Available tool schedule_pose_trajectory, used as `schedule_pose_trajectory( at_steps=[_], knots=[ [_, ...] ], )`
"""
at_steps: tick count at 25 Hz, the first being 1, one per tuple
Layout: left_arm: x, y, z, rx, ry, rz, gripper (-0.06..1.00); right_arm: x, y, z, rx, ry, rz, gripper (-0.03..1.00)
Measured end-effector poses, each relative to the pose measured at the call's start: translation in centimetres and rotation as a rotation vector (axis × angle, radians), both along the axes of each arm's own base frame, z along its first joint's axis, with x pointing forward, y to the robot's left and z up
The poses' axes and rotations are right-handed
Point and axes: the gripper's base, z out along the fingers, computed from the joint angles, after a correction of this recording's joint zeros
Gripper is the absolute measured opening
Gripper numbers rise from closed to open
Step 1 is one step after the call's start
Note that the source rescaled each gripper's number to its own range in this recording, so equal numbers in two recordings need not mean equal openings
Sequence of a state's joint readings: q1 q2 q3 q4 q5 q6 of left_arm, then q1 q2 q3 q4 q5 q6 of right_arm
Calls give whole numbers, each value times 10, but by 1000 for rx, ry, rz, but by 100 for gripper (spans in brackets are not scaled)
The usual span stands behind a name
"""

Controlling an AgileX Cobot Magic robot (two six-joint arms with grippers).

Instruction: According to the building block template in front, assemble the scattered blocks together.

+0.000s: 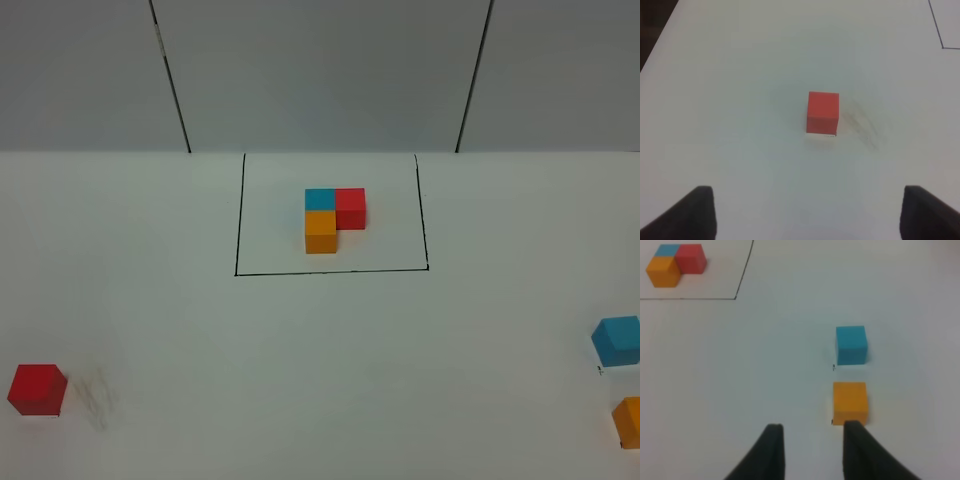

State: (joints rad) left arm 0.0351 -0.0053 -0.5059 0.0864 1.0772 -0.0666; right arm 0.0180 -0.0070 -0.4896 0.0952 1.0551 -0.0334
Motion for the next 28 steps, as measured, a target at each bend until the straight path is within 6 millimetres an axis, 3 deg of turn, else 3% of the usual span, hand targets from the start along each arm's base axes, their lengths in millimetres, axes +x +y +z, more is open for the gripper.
schedule_pose_trajectory(
  at_steps=[25,28],
  knots=[
    [0,0,0,-8,2,5,66,0,0,0,0,0,0,0],
    [9,0,9,-78,-19,50,65,0,0,0,0,0,0,0]
  ],
)
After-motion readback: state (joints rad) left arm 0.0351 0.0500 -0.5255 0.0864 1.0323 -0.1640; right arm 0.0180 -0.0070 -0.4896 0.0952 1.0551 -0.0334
